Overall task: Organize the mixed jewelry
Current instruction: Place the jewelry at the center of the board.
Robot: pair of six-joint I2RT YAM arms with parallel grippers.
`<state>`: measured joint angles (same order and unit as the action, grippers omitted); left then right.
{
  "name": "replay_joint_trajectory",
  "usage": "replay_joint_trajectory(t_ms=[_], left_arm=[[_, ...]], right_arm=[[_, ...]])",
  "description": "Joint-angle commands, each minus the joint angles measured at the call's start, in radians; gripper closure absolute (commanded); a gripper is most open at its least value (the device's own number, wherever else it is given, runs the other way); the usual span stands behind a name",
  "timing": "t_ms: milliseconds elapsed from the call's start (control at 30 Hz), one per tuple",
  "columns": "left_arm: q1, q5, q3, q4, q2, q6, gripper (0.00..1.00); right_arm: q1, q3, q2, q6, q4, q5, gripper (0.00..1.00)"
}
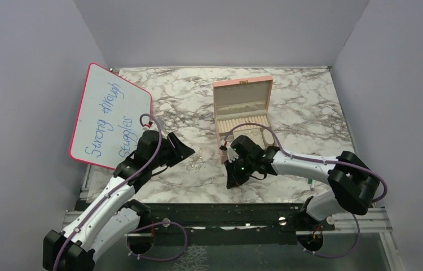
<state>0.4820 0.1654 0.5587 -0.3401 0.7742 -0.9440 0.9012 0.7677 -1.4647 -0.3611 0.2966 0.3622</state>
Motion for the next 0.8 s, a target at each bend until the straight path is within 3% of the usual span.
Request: replay_joint_trajectory(t_ms=[0, 267, 567, 767], left_arm=[[0.003, -0.013, -0.024, 0.009, 0.02, 0.049, 0.51], [0.003, -0.003, -0.065, 0.04, 0.026, 0.045, 0.51], [0.003, 0.005, -0.07, 0.048, 0.037, 0.05, 0.51], [0.002, 0.004, -0.069, 0.046, 0.038, 0.052, 0.5]], right_arm=[[-0.003, 0.034, -0.018, 0.05, 0.147, -0.06, 0.94], [-0.003, -0.046, 0.015, 0.039, 0.147, -0.136, 0.84], [-0.002, -0.067, 0.076, -0.027, 0.136, -0.232, 0.62], [-0.003, -0.08, 0.126, -0.08, 0.089, -0.266, 0.57]])
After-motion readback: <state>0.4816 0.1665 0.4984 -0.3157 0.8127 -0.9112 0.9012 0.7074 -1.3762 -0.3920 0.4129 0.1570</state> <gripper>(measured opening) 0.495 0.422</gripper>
